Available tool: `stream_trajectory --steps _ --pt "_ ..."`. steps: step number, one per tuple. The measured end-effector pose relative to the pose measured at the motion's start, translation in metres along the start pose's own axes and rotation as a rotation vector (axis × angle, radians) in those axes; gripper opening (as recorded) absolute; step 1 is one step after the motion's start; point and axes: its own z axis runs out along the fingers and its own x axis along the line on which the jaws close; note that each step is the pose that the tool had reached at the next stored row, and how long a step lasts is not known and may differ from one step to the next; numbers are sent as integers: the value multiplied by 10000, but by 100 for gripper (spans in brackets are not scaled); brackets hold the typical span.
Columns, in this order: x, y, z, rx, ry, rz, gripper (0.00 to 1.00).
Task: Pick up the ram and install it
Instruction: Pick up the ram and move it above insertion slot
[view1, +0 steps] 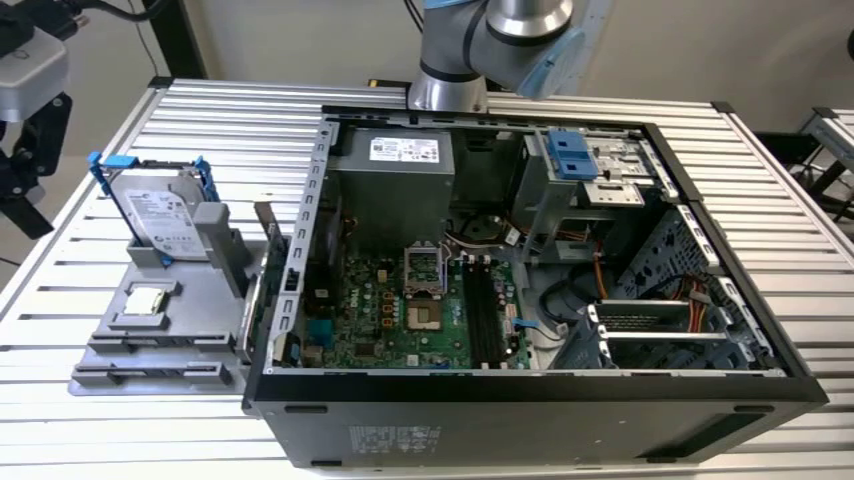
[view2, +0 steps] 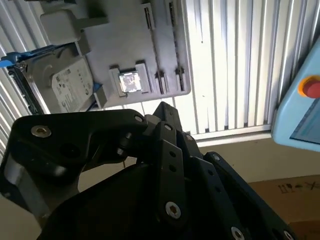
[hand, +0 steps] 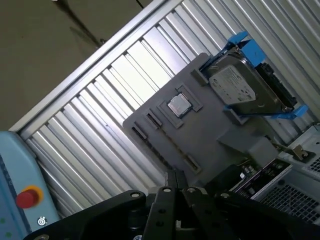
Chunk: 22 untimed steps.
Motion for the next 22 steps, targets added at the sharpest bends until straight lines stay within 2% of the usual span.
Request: stream_trajectory --steps 4,6,22 --pt "0 0 0 89 -82 -635 0" --pt "-1 0 1 108 -103 -937 0" --pt "0 0 1 -23 -42 -3781 0"
